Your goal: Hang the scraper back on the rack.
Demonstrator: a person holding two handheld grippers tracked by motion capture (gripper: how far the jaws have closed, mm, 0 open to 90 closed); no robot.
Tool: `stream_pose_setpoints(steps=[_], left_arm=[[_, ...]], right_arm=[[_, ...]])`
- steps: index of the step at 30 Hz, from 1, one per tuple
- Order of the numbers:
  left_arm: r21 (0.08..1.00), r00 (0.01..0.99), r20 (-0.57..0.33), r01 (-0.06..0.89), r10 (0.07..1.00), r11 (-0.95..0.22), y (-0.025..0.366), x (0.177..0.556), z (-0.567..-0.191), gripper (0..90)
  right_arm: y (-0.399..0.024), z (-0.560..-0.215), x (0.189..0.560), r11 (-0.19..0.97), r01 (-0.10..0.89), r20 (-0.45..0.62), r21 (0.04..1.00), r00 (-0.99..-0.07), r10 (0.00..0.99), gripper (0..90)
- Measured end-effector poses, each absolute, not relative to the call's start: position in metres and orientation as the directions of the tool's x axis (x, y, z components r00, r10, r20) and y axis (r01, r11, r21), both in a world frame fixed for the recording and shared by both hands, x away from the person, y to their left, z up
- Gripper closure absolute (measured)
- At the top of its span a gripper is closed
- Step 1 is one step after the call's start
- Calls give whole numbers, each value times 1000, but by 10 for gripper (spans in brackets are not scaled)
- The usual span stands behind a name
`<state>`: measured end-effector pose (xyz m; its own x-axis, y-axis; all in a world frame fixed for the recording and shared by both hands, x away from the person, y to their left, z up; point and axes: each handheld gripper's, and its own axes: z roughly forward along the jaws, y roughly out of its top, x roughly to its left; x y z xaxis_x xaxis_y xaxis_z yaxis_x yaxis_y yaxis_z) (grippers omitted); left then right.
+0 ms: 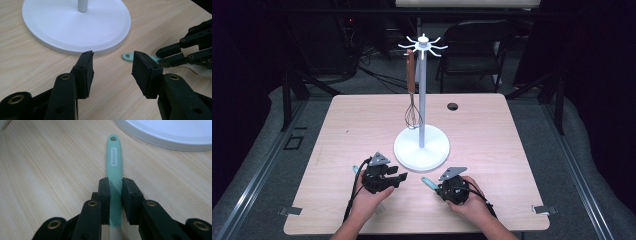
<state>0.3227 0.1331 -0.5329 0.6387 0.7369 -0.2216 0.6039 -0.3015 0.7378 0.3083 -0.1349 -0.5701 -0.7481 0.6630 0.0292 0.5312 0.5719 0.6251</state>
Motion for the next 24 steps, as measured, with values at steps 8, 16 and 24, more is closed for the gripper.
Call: stream_pose_setpoints(steps=[8, 16, 24], left_arm=[[719, 643, -228, 617, 731, -318, 137, 324, -542, 497], [715, 653, -222, 614, 724, -334, 130, 322, -544, 496], [711, 662, -227, 614, 715, -342, 123, 321, -548, 492]], right_arm=[[-136, -571, 308, 559, 534, 43, 634, -747, 664, 774], [-135, -571, 306, 569, 518, 32, 639, -757, 653, 775], [-140, -569, 307, 548, 525, 49, 651, -750, 660, 775]])
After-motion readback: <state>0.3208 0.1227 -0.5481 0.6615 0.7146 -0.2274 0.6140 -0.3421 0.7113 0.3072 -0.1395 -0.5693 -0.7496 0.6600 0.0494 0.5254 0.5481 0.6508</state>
